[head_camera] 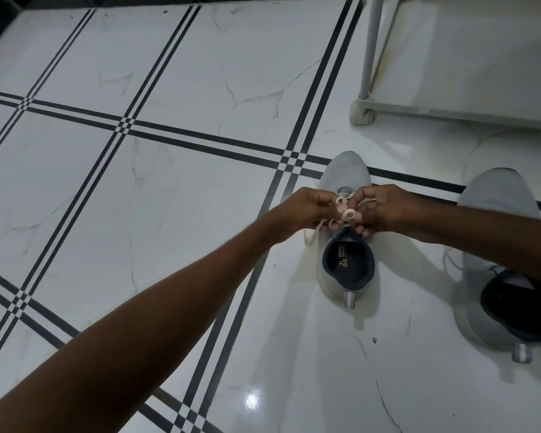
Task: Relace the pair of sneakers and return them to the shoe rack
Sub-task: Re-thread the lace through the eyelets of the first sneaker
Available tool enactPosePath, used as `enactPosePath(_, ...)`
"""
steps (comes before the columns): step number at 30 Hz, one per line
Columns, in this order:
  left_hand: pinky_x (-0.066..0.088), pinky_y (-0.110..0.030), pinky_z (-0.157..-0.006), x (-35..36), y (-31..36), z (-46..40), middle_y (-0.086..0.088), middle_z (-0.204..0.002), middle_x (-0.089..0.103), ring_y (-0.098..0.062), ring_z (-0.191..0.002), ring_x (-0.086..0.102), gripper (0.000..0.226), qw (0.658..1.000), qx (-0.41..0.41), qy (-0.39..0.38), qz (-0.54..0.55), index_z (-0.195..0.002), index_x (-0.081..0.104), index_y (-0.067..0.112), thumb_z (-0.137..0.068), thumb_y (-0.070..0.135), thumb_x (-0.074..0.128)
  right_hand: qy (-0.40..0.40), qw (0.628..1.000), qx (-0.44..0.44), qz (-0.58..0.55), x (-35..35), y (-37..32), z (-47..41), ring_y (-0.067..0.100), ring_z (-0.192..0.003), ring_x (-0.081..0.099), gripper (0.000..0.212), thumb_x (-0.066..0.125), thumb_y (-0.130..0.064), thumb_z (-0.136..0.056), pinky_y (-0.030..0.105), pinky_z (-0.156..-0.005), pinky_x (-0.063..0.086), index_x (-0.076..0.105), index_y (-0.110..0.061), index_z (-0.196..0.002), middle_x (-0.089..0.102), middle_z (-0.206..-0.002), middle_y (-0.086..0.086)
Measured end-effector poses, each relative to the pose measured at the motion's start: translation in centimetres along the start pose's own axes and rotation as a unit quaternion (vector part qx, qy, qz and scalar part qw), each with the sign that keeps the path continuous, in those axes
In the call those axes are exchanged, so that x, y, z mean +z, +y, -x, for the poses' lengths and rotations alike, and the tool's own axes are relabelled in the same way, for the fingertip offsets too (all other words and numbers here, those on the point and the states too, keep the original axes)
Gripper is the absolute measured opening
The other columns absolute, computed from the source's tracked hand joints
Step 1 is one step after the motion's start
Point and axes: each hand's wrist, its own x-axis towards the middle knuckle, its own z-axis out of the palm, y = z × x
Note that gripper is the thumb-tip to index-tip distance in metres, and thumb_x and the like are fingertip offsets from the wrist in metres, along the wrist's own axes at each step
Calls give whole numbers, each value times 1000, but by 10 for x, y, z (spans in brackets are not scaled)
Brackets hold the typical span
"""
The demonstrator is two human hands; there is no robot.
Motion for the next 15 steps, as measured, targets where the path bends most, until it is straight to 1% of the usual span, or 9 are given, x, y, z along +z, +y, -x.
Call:
enactPosePath(2,55,-28,-69,2,8,2,-9,-76,73,-15,-72,66,12,991,44,36,-122,-87,76,6,-79,14,80,1,1000,22,-19,-1,1,-1,23,-63,61,14,64,4,-88,25,-56,59,60,-4,-99,65,-83,22)
enactPosePath(4,55,-32,-69,12,12,3,-11,-74,75,-15,-70,68,11,956,107,87,-259,-78,76,6,-72,12,83,3,999,33,-22,-2,0,-4,22,-62,62,11,61,4,-91,25,-55,58,61,-5,-96,65,-82,21)
enactPosePath(6,55,-35,-67,25,8,6,-6,-72,73,-18,-69,68,8,924,139,136,-328,-73,73,8,-72,12,80,1,999,38,-8,-3,0,-6,21,-61,64,11,59,4,-91,25,-55,58,62,-6,-93,66,-79,18)
enactPosePath(9,51,-35,-65,34,2,7,3,-75,65,-16,-69,61,10,893,158,214,-363,-72,68,12,-73,17,77,-13,999,46,-2,-3,-1,-7,18,-60,66,10,55,-3,-96,25,-57,59,64,-7,-96,70,-78,13)
enactPosePath(11,46,-32,-62,39,1,6,7,-77,59,-14,-68,56,12,870,169,258,-385,-73,64,14,-74,20,75,-31,998,52,-5,-4,-1,-8,16,-60,67,19,49,-5,-100,25,-57,58,67,-9,-103,71,-78,10)
enactPosePath(12,45,-32,-62,41,0,5,8,-77,58,-14,-68,55,11,866,169,276,-381,-74,63,14,-75,19,73,-41,998,55,-5,-5,-2,-9,16,-60,67,24,47,-3,-100,24,-57,57,68,-13,-107,72,-77,9)
enactPosePath(13,46,-32,-63,43,-1,4,8,-76,58,-14,-69,56,10,870,167,290,-363,-74,63,15,-75,17,72,-49,997,57,-2,-5,-3,-10,16,-61,67,28,48,0,-99,23,-57,57,69,-16,-109,73,-77,8)
enactPosePath(15,49,-31,-63,44,-5,5,9,-73,61,-13,-69,59,10,886,161,308,-307,-72,63,17,-76,14,72,-44,998,50,11,-8,-3,-10,13,-61,68,25,56,1,-94,21,-58,57,71,-12,-108,74,-80,9)
